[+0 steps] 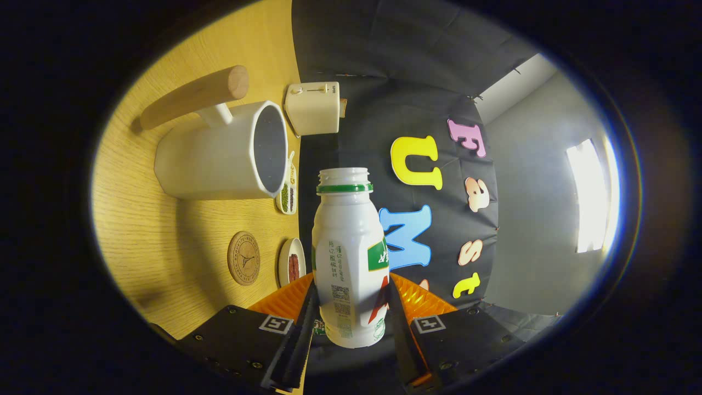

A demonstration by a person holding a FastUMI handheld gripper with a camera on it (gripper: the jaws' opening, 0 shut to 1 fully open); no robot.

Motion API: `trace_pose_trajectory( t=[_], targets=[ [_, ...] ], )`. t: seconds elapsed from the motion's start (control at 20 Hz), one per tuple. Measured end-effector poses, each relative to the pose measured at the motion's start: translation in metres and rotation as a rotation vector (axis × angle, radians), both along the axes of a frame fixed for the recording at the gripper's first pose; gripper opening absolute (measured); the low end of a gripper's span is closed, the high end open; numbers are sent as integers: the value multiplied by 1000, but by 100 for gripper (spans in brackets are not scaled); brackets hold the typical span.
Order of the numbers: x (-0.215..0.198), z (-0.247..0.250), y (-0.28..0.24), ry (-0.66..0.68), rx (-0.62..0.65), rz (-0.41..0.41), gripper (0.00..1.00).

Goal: Take the bottle from table, then pour the juice into the cup, finally place the bottle on the coaster

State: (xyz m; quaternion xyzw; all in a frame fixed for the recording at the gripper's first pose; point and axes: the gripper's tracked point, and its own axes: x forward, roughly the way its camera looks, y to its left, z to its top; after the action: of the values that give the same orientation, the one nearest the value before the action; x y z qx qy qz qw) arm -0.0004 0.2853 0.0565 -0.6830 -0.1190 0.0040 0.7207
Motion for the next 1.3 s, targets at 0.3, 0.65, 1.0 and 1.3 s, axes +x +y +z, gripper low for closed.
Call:
trace_pose_trajectory(
  t=[0.3,0.65,1.0,1.3],
  targets=[
    [-4,4,4,-29,-61,4,65],
    [-5,6,6,-44,-101,10,65],
    [-3,3,4,-42,-107,13,65],
    [-5,7,2,-54,-127,16,65]
  ],
)
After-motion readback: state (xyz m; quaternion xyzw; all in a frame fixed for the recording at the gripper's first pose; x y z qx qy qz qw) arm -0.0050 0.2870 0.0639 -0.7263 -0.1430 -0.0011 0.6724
